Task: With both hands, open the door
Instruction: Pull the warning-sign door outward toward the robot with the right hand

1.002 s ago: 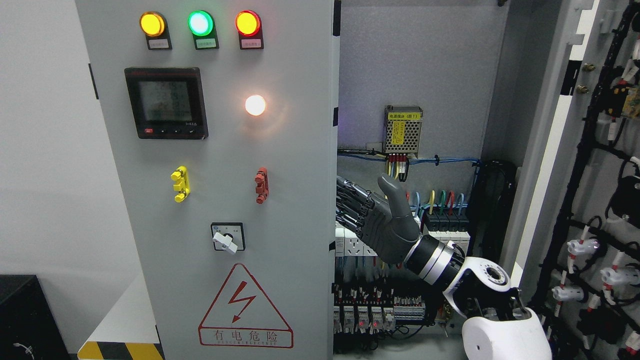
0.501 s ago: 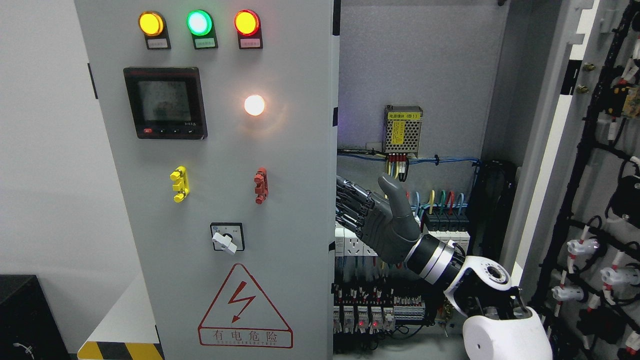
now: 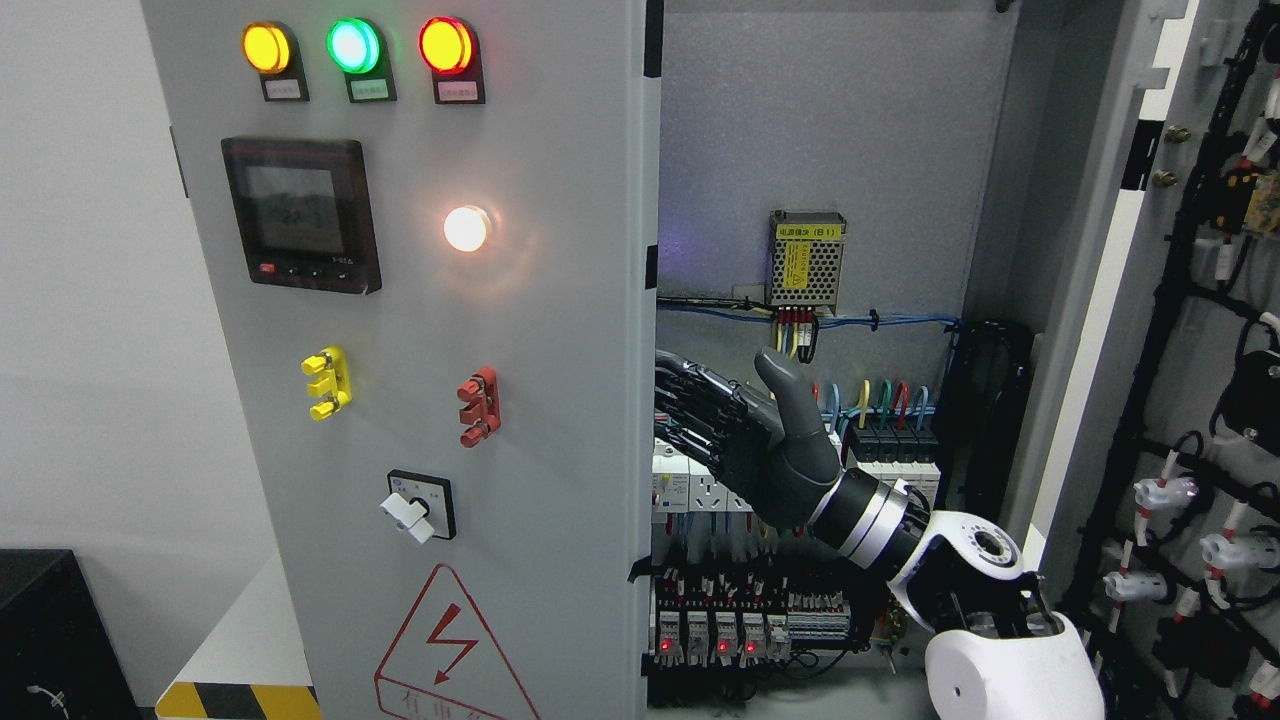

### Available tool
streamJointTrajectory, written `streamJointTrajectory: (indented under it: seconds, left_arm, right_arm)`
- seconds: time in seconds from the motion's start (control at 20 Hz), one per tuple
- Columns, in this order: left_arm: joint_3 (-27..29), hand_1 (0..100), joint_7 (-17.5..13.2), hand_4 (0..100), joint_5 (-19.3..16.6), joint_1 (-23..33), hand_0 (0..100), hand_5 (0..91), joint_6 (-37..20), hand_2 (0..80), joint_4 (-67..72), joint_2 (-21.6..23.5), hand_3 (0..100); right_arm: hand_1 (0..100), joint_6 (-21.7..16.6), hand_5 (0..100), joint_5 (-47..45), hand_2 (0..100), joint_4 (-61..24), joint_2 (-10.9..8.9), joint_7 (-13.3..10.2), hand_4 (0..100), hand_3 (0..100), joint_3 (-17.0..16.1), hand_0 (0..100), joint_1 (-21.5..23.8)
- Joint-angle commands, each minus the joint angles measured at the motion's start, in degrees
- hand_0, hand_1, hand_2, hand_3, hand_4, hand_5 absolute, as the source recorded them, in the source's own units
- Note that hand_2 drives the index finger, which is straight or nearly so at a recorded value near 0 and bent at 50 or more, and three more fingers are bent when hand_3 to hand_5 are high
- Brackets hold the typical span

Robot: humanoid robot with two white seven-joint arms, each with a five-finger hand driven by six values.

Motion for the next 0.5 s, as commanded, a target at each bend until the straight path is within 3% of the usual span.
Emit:
streamJointTrajectory:
  seconds: [0.0,0.45]
  left_arm:
    - [-0.2,0,0.0,0,1.0,-1.9,0,0.0,0.0,0.0,0.2,0.0,0]
    - [-0.2,0,0.0,0,1.0,-1.9,0,0.0,0.0,0.0,0.2,0.0,0]
  right_arm:
    - [0,0.0,0,-0.4,0,-2.4,0.34,-0.1,0,0,0.8,0,1.0]
    - [0,-0.1,0,-4.5,0,-11.9,0.26,0.0,0,0,9.7,0,8.8]
